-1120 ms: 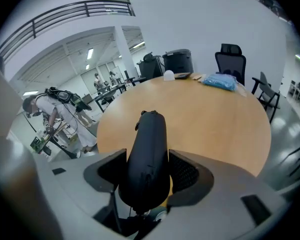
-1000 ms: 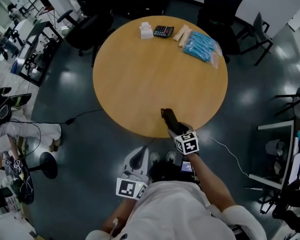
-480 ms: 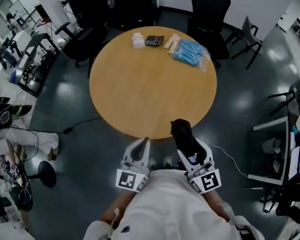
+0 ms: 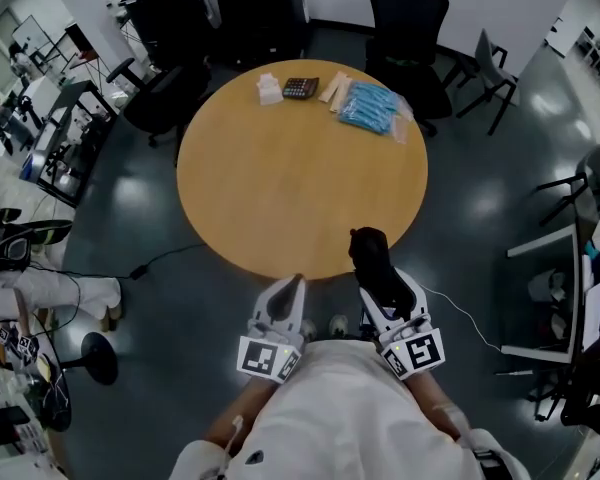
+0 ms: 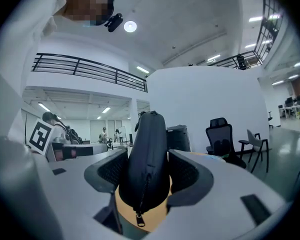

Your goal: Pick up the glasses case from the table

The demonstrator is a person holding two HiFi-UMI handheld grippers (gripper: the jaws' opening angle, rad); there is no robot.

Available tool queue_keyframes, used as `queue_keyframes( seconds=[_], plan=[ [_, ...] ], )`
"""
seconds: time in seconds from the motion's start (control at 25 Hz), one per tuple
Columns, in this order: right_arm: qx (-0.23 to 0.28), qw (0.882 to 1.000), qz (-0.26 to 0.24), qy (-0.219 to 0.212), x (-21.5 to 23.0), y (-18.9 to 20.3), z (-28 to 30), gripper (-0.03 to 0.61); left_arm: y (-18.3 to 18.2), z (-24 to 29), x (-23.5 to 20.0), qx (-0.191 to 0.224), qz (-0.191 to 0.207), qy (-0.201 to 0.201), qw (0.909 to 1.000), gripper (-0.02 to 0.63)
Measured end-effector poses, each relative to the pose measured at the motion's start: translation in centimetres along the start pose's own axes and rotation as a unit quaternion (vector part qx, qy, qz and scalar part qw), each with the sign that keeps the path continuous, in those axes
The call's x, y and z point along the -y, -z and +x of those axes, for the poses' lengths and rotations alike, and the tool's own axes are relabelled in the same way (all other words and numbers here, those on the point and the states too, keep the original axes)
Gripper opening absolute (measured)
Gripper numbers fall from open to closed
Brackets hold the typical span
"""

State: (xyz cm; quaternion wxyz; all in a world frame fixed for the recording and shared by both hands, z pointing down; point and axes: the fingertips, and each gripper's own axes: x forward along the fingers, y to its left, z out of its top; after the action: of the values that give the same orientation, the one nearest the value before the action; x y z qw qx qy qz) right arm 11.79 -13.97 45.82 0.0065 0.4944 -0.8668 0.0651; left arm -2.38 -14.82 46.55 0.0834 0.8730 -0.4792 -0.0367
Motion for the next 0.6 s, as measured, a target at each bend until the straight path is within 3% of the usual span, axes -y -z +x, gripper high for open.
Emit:
queue_keyframes(
  seconds=[0.6],
  plan=[
    [-0.005,1.000,0.002,-0.007,-1.2,0.5,0.4,0.265,0.7,-1.4,-0.5,-0.014,-0.004,-0.011,0.9998,0.005]
  ],
)
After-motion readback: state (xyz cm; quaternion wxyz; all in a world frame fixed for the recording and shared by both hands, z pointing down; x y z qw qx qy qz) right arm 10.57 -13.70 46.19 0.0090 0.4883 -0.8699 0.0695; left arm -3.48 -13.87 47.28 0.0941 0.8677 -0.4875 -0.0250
